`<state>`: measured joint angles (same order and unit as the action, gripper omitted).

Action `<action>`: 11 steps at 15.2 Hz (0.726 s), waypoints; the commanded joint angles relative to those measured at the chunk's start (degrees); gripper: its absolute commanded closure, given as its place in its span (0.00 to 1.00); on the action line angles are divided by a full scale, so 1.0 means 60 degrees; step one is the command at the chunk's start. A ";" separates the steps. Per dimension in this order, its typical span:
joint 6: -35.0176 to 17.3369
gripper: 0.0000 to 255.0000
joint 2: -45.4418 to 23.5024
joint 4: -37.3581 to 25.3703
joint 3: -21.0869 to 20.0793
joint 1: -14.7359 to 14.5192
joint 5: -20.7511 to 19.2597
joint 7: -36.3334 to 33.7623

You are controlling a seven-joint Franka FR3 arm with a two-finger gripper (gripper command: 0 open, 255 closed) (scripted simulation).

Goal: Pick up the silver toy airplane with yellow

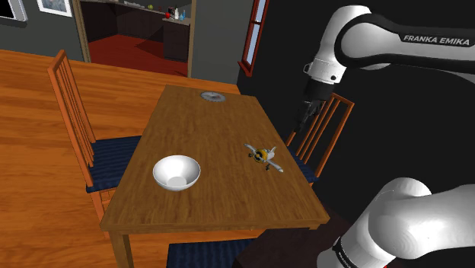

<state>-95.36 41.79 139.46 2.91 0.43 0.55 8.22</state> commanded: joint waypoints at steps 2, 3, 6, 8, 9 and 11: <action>-0.1087 0.00 -0.0498 0.0568 0.0527 0.0055 0.0013 0.0602; -0.1413 0.00 -0.0682 0.0713 0.0700 0.0065 0.0031 0.0805; -0.2396 0.00 -0.1354 0.1056 0.1219 0.0070 0.0142 0.1449; -0.3048 0.00 -0.1897 0.1205 0.1565 0.0043 0.0277 0.1917; -0.3370 0.00 -0.2195 0.1254 0.1739 0.0017 0.0368 0.2165; -0.3997 0.00 -0.2844 0.1303 0.2089 -0.0062 0.0609 0.2698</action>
<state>-116.99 26.81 146.91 14.40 0.35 3.44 22.72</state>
